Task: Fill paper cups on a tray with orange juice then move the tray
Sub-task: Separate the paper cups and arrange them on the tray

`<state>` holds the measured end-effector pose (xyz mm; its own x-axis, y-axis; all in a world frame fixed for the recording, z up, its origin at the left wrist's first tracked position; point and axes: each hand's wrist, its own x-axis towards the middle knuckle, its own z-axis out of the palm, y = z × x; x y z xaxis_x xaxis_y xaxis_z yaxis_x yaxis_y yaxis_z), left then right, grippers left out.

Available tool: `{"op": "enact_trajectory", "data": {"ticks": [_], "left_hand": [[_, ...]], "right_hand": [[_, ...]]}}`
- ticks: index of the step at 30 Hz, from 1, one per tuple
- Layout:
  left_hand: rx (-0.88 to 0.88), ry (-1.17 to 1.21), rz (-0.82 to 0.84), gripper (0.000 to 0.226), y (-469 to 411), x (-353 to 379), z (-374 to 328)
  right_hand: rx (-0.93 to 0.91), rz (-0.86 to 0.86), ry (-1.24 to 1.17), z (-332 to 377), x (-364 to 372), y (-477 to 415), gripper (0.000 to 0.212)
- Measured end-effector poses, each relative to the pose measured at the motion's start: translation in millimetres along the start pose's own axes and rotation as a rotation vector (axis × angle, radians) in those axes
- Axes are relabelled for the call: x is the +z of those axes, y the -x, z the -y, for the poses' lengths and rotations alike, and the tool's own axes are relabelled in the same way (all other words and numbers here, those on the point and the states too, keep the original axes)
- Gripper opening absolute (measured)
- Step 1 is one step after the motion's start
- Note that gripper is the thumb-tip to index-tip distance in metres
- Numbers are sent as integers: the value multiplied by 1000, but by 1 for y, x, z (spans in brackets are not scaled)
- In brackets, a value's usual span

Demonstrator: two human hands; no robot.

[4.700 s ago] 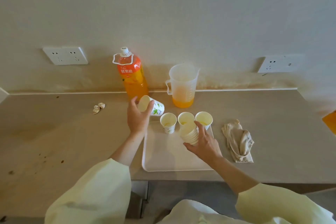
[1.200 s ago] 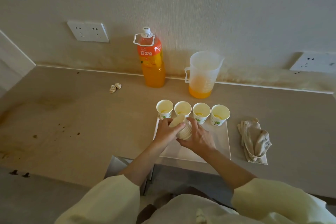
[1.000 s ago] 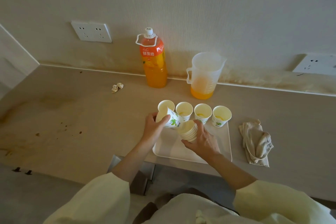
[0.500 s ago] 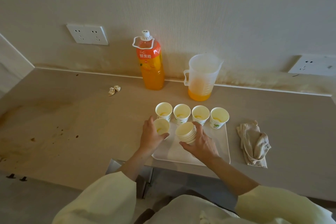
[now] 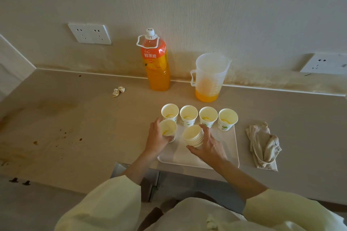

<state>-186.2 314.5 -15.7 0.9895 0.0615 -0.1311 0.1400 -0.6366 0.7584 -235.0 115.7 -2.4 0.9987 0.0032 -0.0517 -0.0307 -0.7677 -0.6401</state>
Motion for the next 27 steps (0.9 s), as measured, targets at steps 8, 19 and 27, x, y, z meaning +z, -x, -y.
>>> {"op": "enact_trajectory", "data": {"ticks": [8, 19, 27], "left_hand": [[22, -7, 2, 88, -1, -1, 4], [349, -158, -139, 86, 12, 6, -16], [237, 57, 283, 82, 27, 24, -67]], "right_hand": [[3, 5, 2, 1, -1, 1, 85], [16, -42, 0, 1, -4, 1, 81], [41, -41, 10, 2, -8, 6, 71]]}}
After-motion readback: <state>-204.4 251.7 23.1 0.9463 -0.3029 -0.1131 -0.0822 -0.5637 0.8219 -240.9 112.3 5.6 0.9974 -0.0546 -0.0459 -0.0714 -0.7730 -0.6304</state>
